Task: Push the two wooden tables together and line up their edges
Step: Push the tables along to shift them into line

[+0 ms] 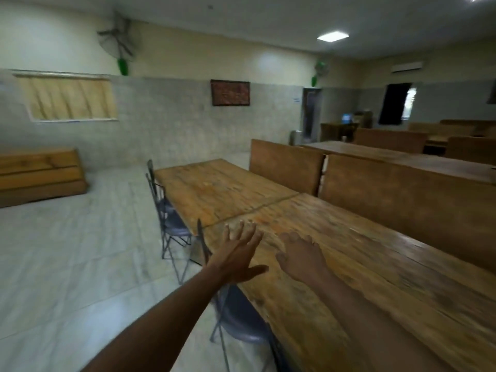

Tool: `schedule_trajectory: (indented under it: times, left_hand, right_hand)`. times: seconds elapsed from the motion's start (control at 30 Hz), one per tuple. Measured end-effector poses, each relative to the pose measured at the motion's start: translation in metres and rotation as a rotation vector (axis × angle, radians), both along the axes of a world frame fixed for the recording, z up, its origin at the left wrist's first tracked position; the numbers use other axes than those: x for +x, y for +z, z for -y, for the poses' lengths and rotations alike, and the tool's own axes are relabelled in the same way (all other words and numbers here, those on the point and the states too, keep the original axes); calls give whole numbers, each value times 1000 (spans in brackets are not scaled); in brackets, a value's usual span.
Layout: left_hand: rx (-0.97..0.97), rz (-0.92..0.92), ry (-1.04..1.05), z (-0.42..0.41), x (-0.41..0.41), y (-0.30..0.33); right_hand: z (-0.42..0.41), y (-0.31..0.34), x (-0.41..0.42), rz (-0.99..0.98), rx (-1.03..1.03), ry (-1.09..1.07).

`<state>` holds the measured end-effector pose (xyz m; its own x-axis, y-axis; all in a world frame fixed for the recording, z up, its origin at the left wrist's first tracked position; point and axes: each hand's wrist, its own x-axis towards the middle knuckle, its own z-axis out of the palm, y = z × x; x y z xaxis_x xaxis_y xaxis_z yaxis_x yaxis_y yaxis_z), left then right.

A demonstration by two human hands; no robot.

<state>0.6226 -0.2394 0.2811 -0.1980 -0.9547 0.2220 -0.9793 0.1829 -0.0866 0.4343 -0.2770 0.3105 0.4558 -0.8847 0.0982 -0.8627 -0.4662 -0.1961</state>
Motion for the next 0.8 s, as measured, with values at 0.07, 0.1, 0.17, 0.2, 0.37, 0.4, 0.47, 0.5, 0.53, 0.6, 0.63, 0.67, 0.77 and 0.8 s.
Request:
schedule_trajectory:
  times: [0.07, 0.1, 0.17, 0.2, 0.37, 0.4, 0.47, 0.5, 0.53, 0.6, 0.63, 0.67, 0.77, 0.8]
  left_hand:
    - [8, 28, 104, 27, 58, 3]
    - [20, 64, 121, 41, 88, 4]
    - [71, 78, 138, 54, 117, 13]
    - [69, 73, 152, 68, 140, 16]
    - [59, 37, 176, 105, 233, 25]
    - [62, 25, 176, 110, 254, 22]
    - [73, 31, 158, 122, 294, 14]
    - [80, 33, 149, 128, 315, 10]
    - [88, 30, 146, 137, 344, 3]
    - [109, 21, 137, 156, 399, -7]
    - [124, 18, 142, 164, 422, -12]
    - [135, 14, 141, 174, 446, -18]
    - [215, -15, 79, 214, 523, -31]
    - [234, 1, 51, 228, 543, -33]
  right_hand:
    - [30, 4, 50, -2, 3, 49]
    - [49, 3, 78, 4, 17, 57]
    - [82, 2, 114, -10, 42, 82]
    - [102, 5, 142, -27, 40, 97]
    - [154, 5, 268, -20, 61, 167]
    - [163, -3, 296, -20, 69, 197]
    - [174, -13, 340, -42, 88, 226]
    - [182, -20, 362, -43, 86, 231]
    - [194, -29, 393, -48, 85, 243]
    - [217, -42, 441, -69, 92, 228]
    - [228, -48, 459, -85, 103, 213]
    - [239, -53, 478, -95, 119, 193]
    - [269, -70, 535, -85, 206, 102]
    - [276, -75, 548, -81, 212, 83]
